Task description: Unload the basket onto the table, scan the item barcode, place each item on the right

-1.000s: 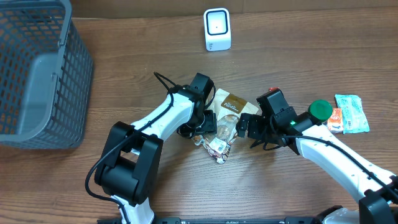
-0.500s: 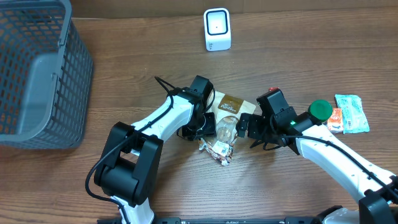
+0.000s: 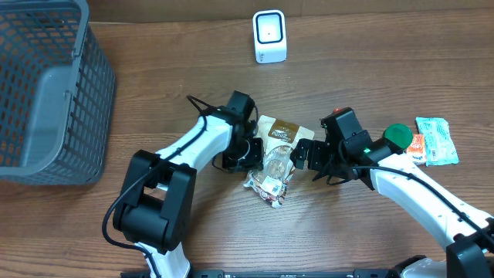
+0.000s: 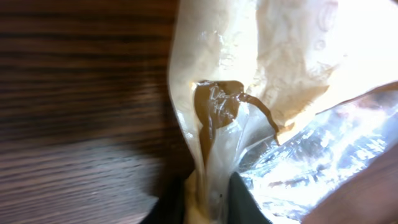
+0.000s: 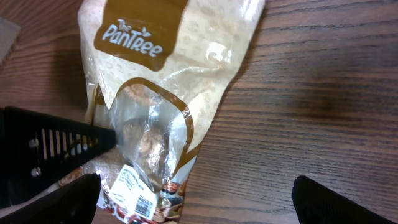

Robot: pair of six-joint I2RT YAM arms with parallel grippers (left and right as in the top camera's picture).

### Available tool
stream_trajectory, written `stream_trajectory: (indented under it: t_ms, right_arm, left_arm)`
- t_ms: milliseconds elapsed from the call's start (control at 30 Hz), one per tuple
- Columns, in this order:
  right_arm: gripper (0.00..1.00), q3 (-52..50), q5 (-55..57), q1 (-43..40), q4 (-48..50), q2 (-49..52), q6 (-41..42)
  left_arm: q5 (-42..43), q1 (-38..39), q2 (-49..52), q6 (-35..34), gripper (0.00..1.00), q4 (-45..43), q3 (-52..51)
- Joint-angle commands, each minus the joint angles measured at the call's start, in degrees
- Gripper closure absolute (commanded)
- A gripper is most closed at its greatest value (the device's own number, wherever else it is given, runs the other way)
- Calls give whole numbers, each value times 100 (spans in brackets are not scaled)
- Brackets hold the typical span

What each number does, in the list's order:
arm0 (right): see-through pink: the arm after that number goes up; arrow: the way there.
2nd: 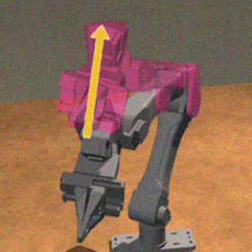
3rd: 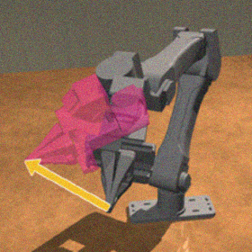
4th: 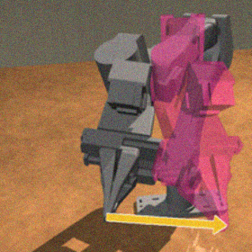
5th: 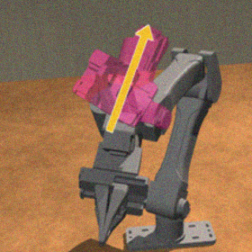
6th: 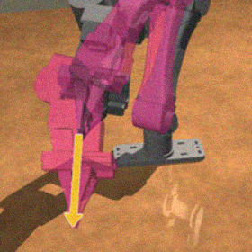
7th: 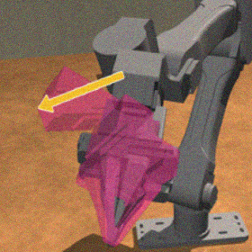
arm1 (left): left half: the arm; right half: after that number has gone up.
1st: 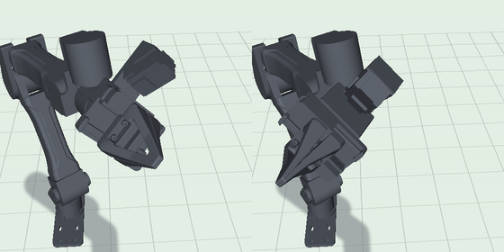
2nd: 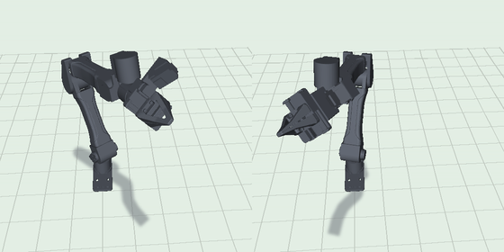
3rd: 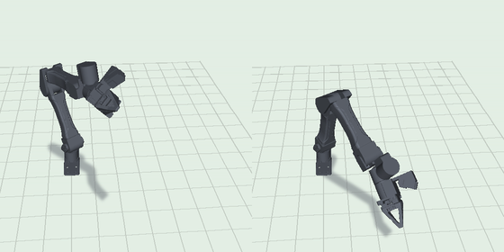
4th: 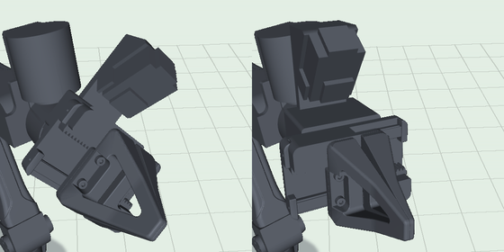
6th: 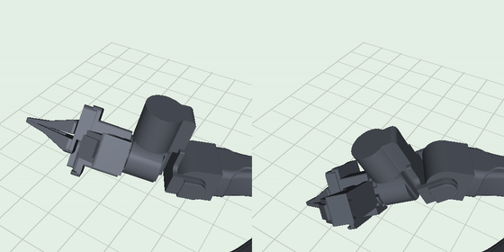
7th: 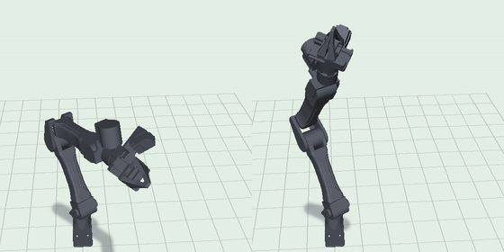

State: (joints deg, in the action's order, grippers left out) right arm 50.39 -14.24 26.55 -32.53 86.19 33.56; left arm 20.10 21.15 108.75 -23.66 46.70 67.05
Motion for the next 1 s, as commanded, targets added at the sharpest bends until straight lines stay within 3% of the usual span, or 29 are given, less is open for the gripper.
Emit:
stream_trajectory:
  t_ms: [0, 267, 567, 967]
  right_arm:
    - [0, 68, -396, -157, 26, -35, -251]
    - [0, 68, -723, -542, 11, -35, -258]
    - [0, 68, -1853, -1029, 74, -35, -562]
    - [0, 63, -2531, -1080, 278, -24, -1095]
  left_arm:
    - [468, -214, -35, 621, 96, 109, 256]
    - [1510, -640, -35, 1460, 96, 557, 481]
    - [2658, -804, -35, 2144, 96, 669, 481]
    - [2811, -796, -35, 2203, 96, 708, 481]
